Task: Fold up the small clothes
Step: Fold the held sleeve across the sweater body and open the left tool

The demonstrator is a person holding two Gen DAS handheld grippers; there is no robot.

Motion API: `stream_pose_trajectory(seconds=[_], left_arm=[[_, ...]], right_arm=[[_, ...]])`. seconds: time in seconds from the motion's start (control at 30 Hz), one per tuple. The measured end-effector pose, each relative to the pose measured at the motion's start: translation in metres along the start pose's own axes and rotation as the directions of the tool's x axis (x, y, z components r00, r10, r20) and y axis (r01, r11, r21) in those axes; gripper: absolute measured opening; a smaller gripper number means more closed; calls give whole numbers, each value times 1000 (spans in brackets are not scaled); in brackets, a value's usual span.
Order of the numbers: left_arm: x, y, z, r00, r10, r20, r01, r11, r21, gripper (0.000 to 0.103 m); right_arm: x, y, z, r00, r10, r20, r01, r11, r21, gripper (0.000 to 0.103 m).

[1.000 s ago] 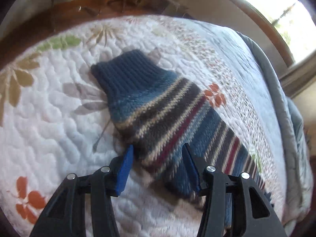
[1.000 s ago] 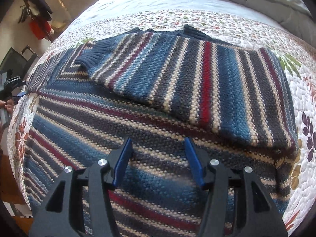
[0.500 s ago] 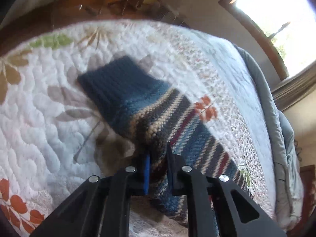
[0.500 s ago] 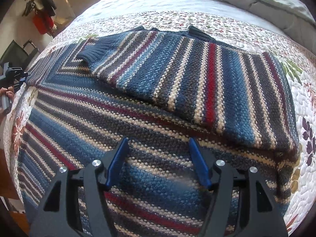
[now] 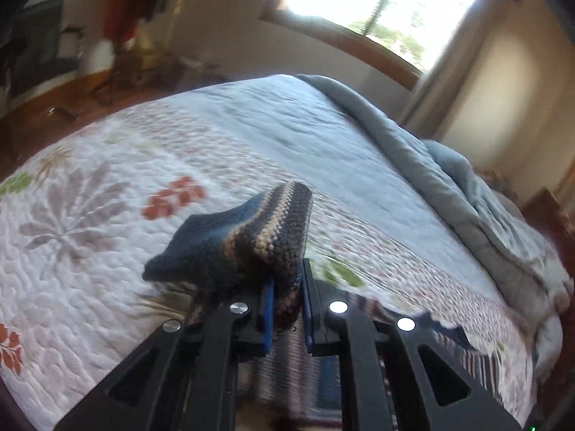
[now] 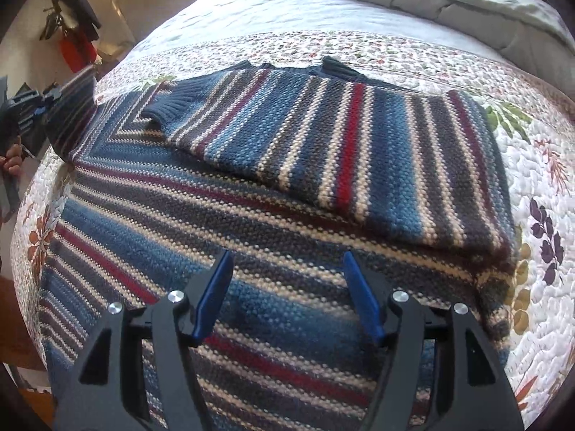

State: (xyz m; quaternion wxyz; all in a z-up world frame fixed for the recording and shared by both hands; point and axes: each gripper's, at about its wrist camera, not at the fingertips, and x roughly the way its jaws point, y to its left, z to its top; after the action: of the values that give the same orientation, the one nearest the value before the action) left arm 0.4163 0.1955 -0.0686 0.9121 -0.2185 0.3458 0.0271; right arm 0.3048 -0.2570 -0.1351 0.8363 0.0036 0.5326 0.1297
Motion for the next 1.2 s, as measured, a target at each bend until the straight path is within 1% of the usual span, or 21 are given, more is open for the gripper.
stream_pose_trajectory(seconds=[0.1,0.2,0.3,0.33,0.4,0.43,0.47,0.5,0.53,0.57,0.63,0.67,0.7,0.73,0.77,0.87,0.93,1.03,1.07,1.13,1.2], left_arm=[[4,-48,-19,999,-35,-24,37,995,88,13],[15,-89,-45,992,-91,-88,103,984,148,13],[29,-118,-75,977,-129,-170,156,975,159,14],[32,-124,-82,974,-131,-186,162,973,163,14],[45,-139,-101,960,-129,-247,176,968,181,16],[51,-139,-106,955,-128,-269,181,967,181,23],[58,-143,-115,943,-131,-307,192,965,179,26],[58,-145,-120,938,-132,-322,197,964,180,33],[60,-146,-126,927,-125,-355,201,961,187,42],[59,-147,-129,919,-114,-377,200,960,196,45],[45,-143,-134,907,-133,-400,226,955,194,48],[37,-140,-138,907,-124,-402,220,954,202,49],[28,-136,-140,909,-103,-405,204,955,215,53],[20,-131,-141,909,-83,-408,189,956,225,60],[9,-124,-143,913,-55,-405,160,960,229,62],[-12,-102,-140,926,5,-377,83,973,217,63],[-15,-85,-133,924,95,-369,-15,977,213,63],[-13,-65,-121,929,137,-343,-75,980,186,63],[-7,-56,-114,918,180,-354,-121,976,182,63],[-1,-45,-103,906,210,-367,-156,972,173,63],[2,-31,-90,912,190,-362,-143,978,154,63]], right_arm=[[-5,-4,-3,1000,6,9,-6,1000,8,64],[-8,-9,-6,1000,14,15,-15,1000,17,64],[-11,-13,-9,1000,16,21,-16,1000,19,64],[-12,-15,-10,1000,19,23,-19,1000,22,64],[-13,-18,-12,999,27,22,-27,999,31,64],[-14,-20,-12,999,29,21,-30,999,33,64],[-14,-21,-13,999,28,21,-29,999,34,64],[-14,-22,-13,999,27,20,-28,999,34,64],[-15,-23,-14,999,27,18,-28,999,34,64],[-15,-23,-15,999,28,15,-29,999,36,64],[-15,-24,-15,1000,27,11,-27,999,36,64],[-14,-24,-15,1000,27,9,-27,999,34,64],[-14,-23,-14,1000,25,5,-25,999,33,64],[-14,-22,-13,1000,22,3,-22,999,32,64],[-15,-19,-11,1000,22,2,-22,999,28,64],[-19,-4,0,1000,29,6,-29,1000,9,64],[-21,11,12,999,39,5,-39,999,-3,64],[-22,44,36,998,66,0,-66,997,-36,64],[-21,58,45,997,79,-2,-79,996,-53,64],[-18,86,63,995,99,-5,-99,991,-87,64],[-10,117,84,993,115,-11,-115,986,-117,64]])
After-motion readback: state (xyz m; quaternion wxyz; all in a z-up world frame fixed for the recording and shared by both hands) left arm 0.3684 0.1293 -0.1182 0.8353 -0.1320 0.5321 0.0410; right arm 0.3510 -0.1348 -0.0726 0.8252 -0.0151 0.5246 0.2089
